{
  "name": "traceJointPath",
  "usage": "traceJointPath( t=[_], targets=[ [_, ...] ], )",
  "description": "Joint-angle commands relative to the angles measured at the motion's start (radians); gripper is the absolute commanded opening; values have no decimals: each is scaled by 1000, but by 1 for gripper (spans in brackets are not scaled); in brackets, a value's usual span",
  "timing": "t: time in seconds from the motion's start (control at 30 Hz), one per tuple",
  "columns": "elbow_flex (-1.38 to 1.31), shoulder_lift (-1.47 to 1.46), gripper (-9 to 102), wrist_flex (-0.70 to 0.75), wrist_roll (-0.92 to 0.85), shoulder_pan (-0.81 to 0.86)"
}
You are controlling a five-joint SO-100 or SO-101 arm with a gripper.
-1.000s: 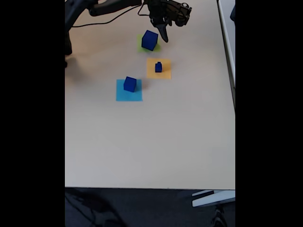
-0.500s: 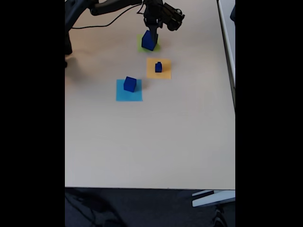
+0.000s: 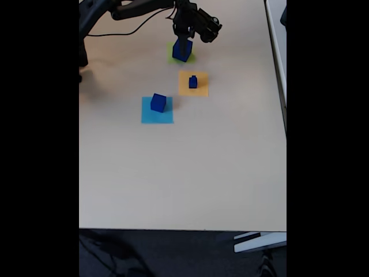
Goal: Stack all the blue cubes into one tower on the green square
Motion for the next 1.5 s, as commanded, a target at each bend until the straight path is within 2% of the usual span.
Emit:
traceJointPath(
  t=[0.0, 0.6, 1.47],
  targets=[
    [-60, 9, 39, 2, -14, -15],
    [-48, 15, 29, 17, -135, -8],
    [-46, 17, 28, 17, -276, -11]
  ],
)
